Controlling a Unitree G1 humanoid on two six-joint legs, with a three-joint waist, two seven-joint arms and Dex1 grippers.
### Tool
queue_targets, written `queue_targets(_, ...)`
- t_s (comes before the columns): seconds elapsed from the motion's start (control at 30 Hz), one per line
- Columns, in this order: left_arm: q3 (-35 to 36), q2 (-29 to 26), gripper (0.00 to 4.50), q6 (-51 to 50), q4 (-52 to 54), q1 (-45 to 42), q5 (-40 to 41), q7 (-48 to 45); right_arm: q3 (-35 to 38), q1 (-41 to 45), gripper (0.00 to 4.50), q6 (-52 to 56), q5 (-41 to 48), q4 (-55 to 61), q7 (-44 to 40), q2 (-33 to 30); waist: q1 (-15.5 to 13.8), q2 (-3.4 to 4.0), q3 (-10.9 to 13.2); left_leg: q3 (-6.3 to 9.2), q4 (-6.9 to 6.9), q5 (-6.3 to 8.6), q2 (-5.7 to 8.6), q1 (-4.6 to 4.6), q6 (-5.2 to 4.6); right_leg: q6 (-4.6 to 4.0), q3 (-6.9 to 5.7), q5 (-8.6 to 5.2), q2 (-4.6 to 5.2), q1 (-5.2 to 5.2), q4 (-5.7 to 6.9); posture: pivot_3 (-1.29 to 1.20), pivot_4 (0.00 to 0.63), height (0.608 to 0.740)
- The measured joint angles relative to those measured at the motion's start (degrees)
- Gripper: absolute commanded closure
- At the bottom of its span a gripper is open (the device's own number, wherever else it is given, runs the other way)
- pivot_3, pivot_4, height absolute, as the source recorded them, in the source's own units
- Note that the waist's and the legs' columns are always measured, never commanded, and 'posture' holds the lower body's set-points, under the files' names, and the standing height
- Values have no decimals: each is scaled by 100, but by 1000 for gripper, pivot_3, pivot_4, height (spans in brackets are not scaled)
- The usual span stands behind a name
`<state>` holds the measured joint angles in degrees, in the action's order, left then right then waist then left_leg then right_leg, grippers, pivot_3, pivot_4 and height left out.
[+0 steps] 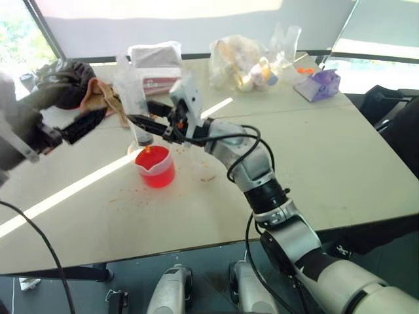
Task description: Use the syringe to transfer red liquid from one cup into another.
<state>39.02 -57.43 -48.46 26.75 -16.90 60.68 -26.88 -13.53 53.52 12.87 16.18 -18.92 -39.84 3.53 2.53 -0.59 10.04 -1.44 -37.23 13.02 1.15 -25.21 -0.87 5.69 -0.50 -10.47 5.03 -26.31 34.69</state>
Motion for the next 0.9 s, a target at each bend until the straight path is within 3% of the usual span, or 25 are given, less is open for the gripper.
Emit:
queue_targets(0.23, -372, -437, 0, -651, -484, -896, 1073, 73, -123, -153, 3154, -590, -423, -393, -44, 1, 8, -2, 2, 0, 1, -4, -1, 14, 6, 1, 2, -1, -3, -3, 31, 0, 150, 740)
queue_targets(0.4, -807, -705, 0, -539, -624, -954, 590, -320, -118, -293, 3154, -391, -400, -199, -90, 41, 4, -2, 2, -1, 3, -9, -2, 19, 14, -1, 4, -3, -6, -2, 38, 0, 150, 740)
queue_targets(0.9, -1466, -429, 0, 70, -1237, -1141, -677, -859, -171, -564, 3154, 536, -251, 652, -258, 81, -6, -3, 2, 0, 2, -11, -3, 20, 17, -1, 5, -2, -6, 0, 40, 0, 150, 740)
